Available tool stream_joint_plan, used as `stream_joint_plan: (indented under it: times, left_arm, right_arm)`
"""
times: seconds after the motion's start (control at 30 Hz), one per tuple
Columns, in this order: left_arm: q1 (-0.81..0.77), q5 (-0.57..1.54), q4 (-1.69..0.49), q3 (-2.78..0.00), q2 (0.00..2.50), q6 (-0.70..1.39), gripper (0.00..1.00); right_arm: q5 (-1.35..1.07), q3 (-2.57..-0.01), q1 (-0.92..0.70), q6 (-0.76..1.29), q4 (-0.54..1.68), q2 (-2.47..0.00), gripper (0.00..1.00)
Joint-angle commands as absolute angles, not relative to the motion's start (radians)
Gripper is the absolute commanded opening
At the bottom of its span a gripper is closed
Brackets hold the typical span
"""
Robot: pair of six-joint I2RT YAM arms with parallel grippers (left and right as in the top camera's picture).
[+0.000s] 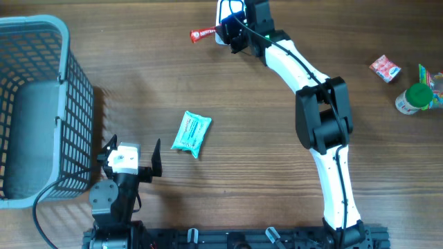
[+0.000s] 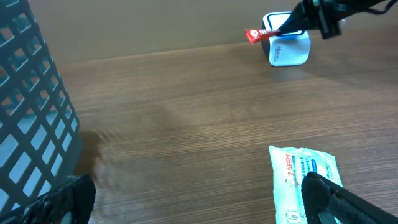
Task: Scan the item barcode
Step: 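Carry the Nescafé stick right and drop it by the jar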
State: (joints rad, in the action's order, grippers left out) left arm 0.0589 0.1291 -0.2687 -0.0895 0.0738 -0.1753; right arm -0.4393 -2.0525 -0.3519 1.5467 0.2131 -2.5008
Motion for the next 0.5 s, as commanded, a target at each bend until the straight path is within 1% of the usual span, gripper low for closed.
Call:
stream_joint_plan:
  times: [0.0, 0.1, 0.13, 0.27, 0.3, 0.4, 0.47]
  left_arm:
    - [0.053, 0.138, -0.266, -0.084, 0.068, -0.187, 1.0]
    - [0.053, 0.138, -0.266, -0.084, 0.068, -0.187, 1.0]
    - [0.053, 0.138, -0.266, -0.084, 0.068, -0.187, 1.0]
    - [0.053, 0.138, -0.266, -0.084, 0.068, -0.187, 1.0]
    - [0.053, 0.138, -0.266, -0.084, 0.068, -0.187, 1.0]
    - [0.053, 0.138, -0.266, -0.084, 0.068, -0.187, 1.0]
    - [0.053, 0.138, -0.266, -0.084, 0.068, -0.187, 1.0]
  right_arm:
    - [-0.435, -2.095, -0.347, 1.402, 0.344, -2.342, 0.05]
    - [-0.386, -2.095, -0.315, 1.31, 0.55, -2.235, 0.05]
    - [-0.35, -2.095, -0.3, 1.28, 0.657, -2.196, 0.05]
    - [-0.07, -2.095, -0.211, 1.195, 1.105, -2.103, 0.04]
    - [-0.036, -2.095, -0.183, 1.151, 1.182, -2.102, 0.04]
    - [0.056, -2.056, -0.101, 1.044, 1.325, -2.104, 0.04]
    - [0.104, -2.01, -0.049, 0.956, 1.341, -2.104, 0.04]
